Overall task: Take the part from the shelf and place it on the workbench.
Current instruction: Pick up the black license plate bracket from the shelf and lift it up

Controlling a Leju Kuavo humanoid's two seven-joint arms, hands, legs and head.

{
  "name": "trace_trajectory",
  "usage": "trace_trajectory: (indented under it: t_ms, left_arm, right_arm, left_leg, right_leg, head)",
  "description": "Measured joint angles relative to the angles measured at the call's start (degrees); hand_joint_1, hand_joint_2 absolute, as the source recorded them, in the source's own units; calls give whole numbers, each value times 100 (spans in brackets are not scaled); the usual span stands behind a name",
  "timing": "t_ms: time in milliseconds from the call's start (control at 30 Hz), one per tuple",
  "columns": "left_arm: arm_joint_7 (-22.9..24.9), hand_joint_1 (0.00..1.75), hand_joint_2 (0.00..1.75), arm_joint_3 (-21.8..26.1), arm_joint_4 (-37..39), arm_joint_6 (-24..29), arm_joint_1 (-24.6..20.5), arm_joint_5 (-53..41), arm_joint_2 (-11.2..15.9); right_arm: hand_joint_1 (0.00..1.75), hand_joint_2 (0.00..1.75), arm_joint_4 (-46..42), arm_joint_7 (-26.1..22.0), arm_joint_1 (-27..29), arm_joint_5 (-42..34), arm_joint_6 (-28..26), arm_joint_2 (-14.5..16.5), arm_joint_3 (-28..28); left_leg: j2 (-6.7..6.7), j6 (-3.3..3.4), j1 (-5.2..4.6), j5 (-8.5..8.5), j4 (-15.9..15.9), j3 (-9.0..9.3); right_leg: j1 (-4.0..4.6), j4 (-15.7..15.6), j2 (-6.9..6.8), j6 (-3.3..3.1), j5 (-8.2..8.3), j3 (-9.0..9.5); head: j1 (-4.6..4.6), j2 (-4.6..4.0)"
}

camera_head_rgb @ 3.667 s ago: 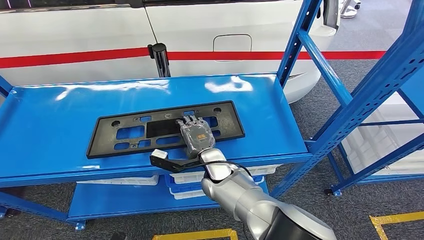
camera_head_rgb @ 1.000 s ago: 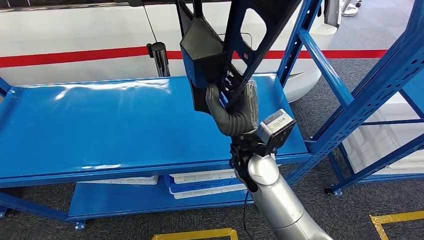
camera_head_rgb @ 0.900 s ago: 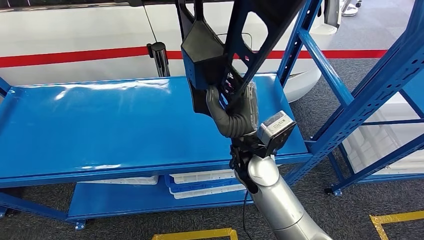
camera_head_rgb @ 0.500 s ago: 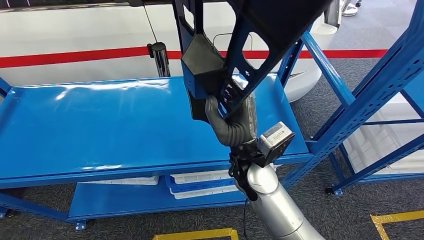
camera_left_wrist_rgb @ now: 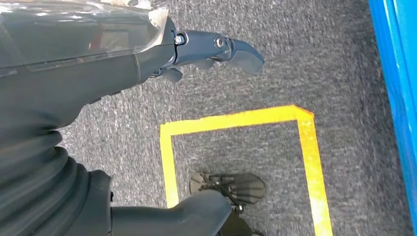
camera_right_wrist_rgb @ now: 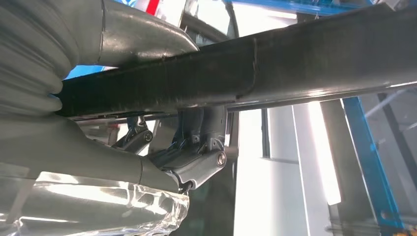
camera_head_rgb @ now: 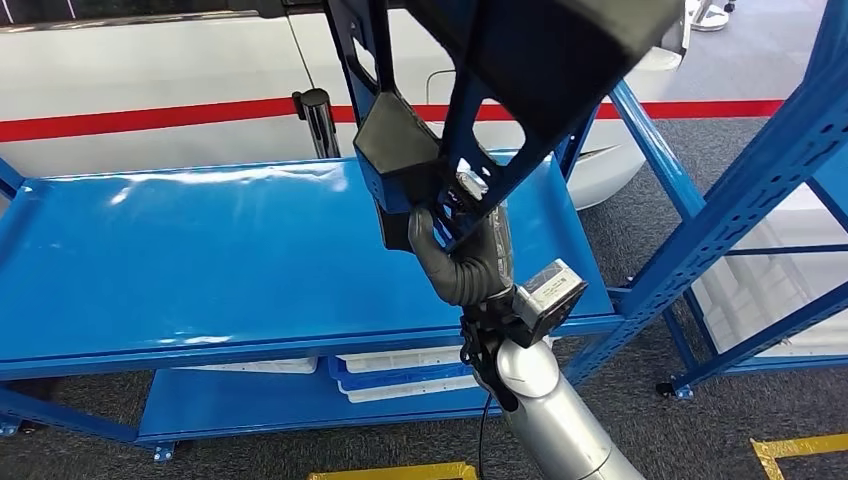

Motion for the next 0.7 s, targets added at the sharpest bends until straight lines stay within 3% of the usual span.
trace_trajectory:
  t_ms: [100,167,233,267,300,333,400,467,600,633,700]
  left_arm:
    - [4,0,175,-1,0,-12,-10,-11,-6]
    - [4,0,175,-2,0,-11,-15,-15,-11]
    - [5,0,175,-1,0,-5,-14,-16,-12]
    - [6,0,175,-1,0,-2,-12,-16,-13]
    - [7,0,175,-1,0,-1,-11,-16,-13]
    - [7,0,175,-2,0,-1,-12,-16,-14]
    - [7,0,175,-2,0,0,-25,-16,-12]
    - [5,0,175,-2,0,0,-45,-16,-12]
    - [10,0,175,0,0,19,-57,-4,-17]
    - [11,0,175,0,0,31,-63,-1,-20]
    - [11,0,175,0,0,49,-73,2,-23]
  right_arm:
    - [171,175,-47,-2,41,50,0,-5,-4]
    - [171,175,-66,-8,69,94,1,-4,-6]
    - [171,175,-68,-13,111,135,2,-7,-6]
    - [171,175,-67,-14,135,148,1,-9,-6]
    - [171,175,-67,-15,152,155,1,-9,-6]
    - [171,175,-67,-16,161,157,0,-9,-6]
    - [171,175,-70,-20,164,159,-1,-7,-8]
    - [171,175,-73,-28,162,162,-1,-7,-12]
    - [171,175,-74,-69,160,222,-13,-5,-22]
    - [171,175,-74,-81,160,248,-18,-7,-27]
    - [171,175,-74,-92,168,291,-24,-9,-34]
  left_leg:
    - [13,-81,42,-106,103,-39]
    - [24,-129,57,-465,641,-262]
    - [29,-155,57,-837,1413,-595]
    - [29,-152,57,-894,1624,-683]
    - [29,-139,56,-840,1617,-665]
    - [29,-116,55,-689,1372,-521]
    - [29,-50,40,-353,554,-57]
    - [27,0,7,-219,75,195]
    - [44,118,-11,-108,-30,176]
    - [54,155,1,-67,-57,163]
    - [67,202,1,-15,-70,115]
  right_leg:
    - [-18,-18,15,-123,27,-7]
    - [-25,-32,13,-195,41,-4]
    - [2,-30,9,-235,47,-18]
    - [17,-29,8,-246,52,-26]
    - [28,-28,9,-251,57,-32]
    - [40,-28,11,-259,64,-33]
    - [66,-25,15,-258,77,-29]
    - [96,-22,13,-232,98,-36]
    - [103,30,5,-126,86,-108]
    - [107,198,4,-131,-33,-188]
    - [97,853,5,-178,-417,-452]
  head:
    - [-16,0]
    - [-29,0]
    - [-34,0]
    - [-33,0]
    - [-34,0]
    - [-34,0]
    - [-33,0]
    - [-28,0]
    - [-21,0]
    - [-18,0]
    - [-10,0]
